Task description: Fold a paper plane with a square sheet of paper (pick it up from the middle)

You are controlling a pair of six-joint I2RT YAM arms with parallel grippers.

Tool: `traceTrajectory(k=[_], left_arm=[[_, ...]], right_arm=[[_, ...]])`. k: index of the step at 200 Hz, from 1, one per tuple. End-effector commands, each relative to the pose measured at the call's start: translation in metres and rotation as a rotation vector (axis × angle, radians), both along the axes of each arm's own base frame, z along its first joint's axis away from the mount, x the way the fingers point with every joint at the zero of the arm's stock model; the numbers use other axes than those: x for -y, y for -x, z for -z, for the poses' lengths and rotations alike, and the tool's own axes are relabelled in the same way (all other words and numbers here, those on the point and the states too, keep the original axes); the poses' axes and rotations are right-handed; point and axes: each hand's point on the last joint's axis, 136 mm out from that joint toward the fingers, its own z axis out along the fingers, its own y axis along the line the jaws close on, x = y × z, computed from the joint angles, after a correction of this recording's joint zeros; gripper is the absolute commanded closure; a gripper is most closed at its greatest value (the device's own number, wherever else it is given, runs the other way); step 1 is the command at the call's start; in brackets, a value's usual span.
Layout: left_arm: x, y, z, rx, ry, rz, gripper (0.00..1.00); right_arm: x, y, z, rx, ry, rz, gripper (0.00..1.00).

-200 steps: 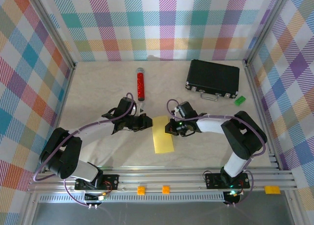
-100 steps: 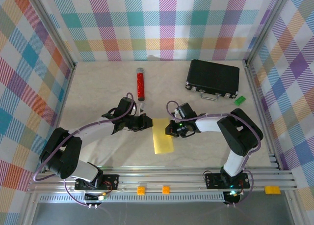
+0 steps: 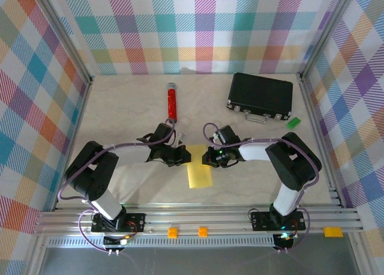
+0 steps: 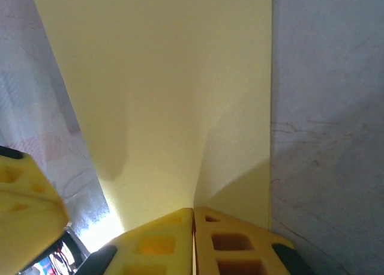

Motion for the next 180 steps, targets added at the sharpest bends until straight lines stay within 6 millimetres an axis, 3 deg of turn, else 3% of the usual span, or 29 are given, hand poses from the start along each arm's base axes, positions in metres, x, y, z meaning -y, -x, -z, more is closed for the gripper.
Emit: traceTrajectory(k=[1,62,180], left_arm=[[0.01,-0.016,-0.003,0.043,0.01,-0.01,0.92],[0.006,-0.029,0.024,0.022,-0.068,-0.062,0.93],[0.002,-0.031,0.032,0.006,-0.085,-0.102,0.93]], right_arm=[[-0.004,-0.003,-0.011,0.021,-0.011,-0.025,0.88],[-0.006,-0.004,-0.023,0.042,-0.034,-0.031,0.84],[-0.013,0.003,-0.015,-0.006,-0.077,-0.06,0.83]])
